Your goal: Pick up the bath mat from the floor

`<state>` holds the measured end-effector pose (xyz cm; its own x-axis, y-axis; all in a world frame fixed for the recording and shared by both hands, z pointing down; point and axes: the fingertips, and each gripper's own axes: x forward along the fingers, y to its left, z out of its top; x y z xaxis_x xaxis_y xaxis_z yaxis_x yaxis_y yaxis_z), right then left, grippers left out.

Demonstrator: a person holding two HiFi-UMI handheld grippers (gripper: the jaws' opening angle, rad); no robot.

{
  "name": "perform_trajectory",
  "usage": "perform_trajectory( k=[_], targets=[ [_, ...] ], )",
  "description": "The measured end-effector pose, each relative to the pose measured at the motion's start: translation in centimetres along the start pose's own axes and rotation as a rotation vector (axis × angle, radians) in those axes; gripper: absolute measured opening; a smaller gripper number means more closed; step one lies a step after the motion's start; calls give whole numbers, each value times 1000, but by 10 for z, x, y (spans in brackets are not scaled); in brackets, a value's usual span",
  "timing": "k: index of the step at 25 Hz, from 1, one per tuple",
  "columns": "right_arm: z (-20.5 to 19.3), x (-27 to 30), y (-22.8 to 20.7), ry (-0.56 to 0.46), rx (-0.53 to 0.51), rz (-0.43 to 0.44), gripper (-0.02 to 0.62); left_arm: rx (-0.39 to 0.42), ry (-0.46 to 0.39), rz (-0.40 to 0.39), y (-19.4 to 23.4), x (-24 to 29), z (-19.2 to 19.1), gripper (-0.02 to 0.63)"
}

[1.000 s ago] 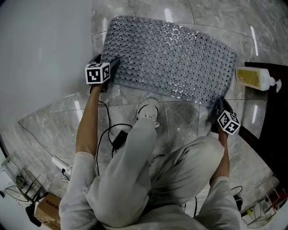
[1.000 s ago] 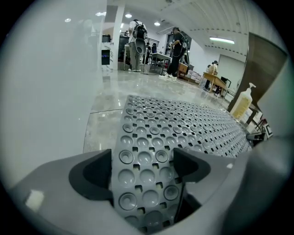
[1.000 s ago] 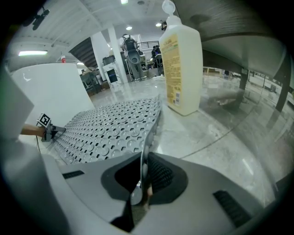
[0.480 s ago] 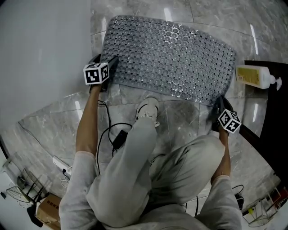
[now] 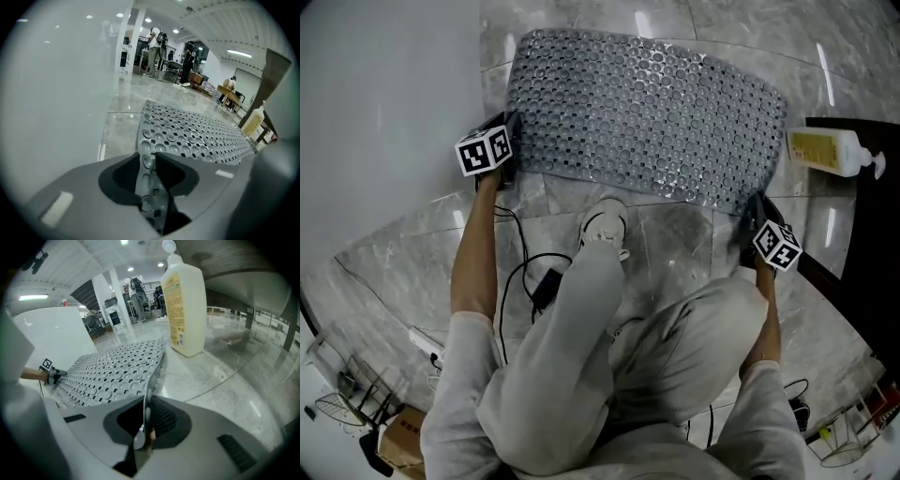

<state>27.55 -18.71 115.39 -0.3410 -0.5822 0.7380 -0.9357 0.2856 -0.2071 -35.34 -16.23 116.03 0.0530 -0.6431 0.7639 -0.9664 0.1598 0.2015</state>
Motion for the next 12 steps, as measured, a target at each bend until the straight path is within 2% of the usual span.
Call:
perform_trajectory(
  k=[3, 4, 5, 12],
  targets=[
    [0, -1, 0, 2, -3, -7, 34, 12, 0, 7, 0, 1, 1, 89],
    [0, -1, 0, 3, -7, -11, 34, 20, -5, 20, 1, 0, 1, 46],
    [0, -1, 1, 5, -12, -14, 34, 28, -11, 32, 2, -1, 2, 38],
    [0, -1, 0, 8, -17, -30, 32, 57, -20, 45, 1, -5, 2, 26]
  ],
)
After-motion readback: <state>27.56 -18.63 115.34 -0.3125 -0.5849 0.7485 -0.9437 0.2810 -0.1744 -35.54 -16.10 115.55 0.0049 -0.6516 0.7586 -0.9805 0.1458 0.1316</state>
